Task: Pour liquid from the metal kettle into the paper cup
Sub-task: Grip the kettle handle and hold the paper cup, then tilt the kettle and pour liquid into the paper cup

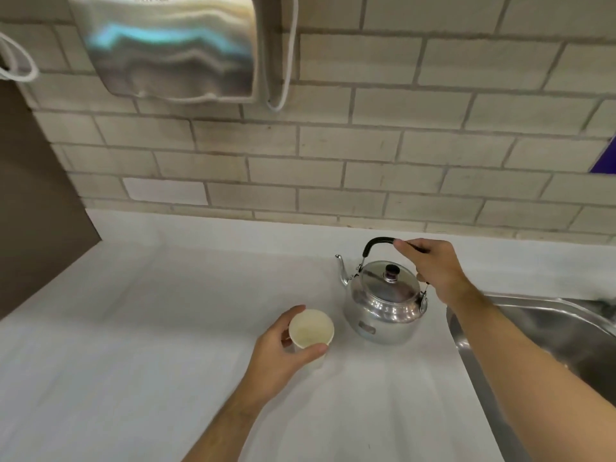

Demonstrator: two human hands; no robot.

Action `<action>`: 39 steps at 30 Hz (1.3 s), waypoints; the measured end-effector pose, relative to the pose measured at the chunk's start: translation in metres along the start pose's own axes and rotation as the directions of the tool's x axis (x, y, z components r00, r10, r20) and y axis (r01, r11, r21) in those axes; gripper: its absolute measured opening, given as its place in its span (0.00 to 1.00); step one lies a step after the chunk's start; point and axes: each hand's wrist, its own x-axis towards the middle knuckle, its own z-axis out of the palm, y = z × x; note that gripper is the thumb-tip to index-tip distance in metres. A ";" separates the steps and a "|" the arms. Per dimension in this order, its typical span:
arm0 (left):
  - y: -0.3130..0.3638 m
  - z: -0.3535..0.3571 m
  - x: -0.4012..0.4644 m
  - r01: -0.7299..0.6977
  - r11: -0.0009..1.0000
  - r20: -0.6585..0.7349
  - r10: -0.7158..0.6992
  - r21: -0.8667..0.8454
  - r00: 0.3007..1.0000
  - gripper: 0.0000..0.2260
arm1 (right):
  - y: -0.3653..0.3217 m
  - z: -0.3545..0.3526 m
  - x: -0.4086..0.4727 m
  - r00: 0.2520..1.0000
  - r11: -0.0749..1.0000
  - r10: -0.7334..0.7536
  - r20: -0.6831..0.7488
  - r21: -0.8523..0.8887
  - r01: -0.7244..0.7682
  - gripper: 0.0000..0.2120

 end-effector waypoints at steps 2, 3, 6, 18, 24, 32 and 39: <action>-0.001 0.001 -0.002 0.001 1.000 0.005 -0.001 -0.016 1.000 0.36 | -0.005 0.001 -0.009 0.998 0.996 -0.053 0.023 0.069 0.051 0.04; -0.002 0.001 -0.002 0.001 1.000 0.009 -0.001 -0.017 1.000 0.37 | -0.006 0.002 -0.014 0.997 0.992 -0.074 0.016 0.100 0.072 0.04; -0.004 0.002 -0.002 0.004 1.000 0.012 -0.004 -0.014 1.000 0.37 | -0.011 0.001 -0.029 0.995 0.980 -0.101 -0.019 0.172 0.103 0.05; -0.003 0.004 0.000 -0.013 1.000 -0.013 0.013 -0.021 1.000 0.27 | -0.068 -0.026 -0.074 0.965 0.984 -0.180 0.191 0.049 0.174 0.07; -0.002 0.004 -0.001 -0.023 1.000 -0.008 0.023 -0.014 1.000 0.27 | -0.079 -0.025 -0.092 0.951 0.980 -0.132 0.281 -0.108 0.168 0.09; -0.002 0.007 -0.002 -0.038 0.999 0.004 0.038 -0.020 0.999 0.27 | -0.095 -0.018 -0.101 0.938 0.954 -0.093 0.334 -0.239 0.180 0.07; 0.001 0.009 -0.004 -0.037 0.999 0.012 0.037 -0.006 0.999 0.29 | -0.103 -0.019 -0.106 0.928 0.934 -0.082 0.363 -0.297 0.199 0.06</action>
